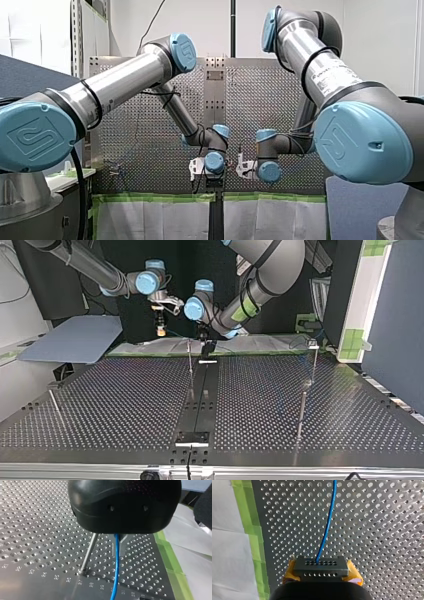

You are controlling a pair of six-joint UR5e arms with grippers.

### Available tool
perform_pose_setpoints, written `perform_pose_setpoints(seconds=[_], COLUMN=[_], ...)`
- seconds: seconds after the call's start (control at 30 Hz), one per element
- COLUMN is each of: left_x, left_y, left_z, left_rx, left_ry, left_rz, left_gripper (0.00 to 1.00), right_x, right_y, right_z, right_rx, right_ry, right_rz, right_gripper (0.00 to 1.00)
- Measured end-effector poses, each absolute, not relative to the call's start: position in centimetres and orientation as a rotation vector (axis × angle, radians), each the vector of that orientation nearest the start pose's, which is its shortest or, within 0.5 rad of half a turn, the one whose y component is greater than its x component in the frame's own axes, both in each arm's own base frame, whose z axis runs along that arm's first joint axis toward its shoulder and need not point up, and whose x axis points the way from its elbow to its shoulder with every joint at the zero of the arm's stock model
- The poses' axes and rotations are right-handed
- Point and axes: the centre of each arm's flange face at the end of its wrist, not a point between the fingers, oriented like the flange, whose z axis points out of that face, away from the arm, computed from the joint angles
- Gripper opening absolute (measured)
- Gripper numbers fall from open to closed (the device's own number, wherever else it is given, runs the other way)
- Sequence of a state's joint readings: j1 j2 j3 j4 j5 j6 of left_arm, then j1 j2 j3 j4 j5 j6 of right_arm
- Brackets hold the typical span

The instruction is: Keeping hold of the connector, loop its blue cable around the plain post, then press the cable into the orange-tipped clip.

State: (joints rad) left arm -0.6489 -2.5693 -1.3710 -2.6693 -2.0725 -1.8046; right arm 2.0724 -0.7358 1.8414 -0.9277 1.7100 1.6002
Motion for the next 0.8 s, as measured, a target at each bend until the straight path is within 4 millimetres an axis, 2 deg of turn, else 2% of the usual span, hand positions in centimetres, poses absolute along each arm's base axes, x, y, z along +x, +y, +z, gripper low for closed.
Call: perform_pose_setpoints(seconds=[0.33,0.6,0.8], left_x=[50.4,51.8,53.0], left_y=[-47.3,-46.2,-45.3], left_z=[-0.9,-0.8,-0.9], left_rx=[0.035,0.022,0.028], left_ry=[1.822,1.816,1.818], left_rz=[-0.126,-0.098,-0.076], left_gripper=[0.0,0.0,0.0], right_x=[37.4,37.4,37.2], right_y=[-46.5,-47.3,-48.6], right_z=[-1.3,-1.6,-3.4], right_rx=[1.593,1.602,1.621], right_ry=[-1.113,-1.109,-1.13], right_rz=[1.372,1.369,1.333], right_gripper=[0.0,0.0,0.0])
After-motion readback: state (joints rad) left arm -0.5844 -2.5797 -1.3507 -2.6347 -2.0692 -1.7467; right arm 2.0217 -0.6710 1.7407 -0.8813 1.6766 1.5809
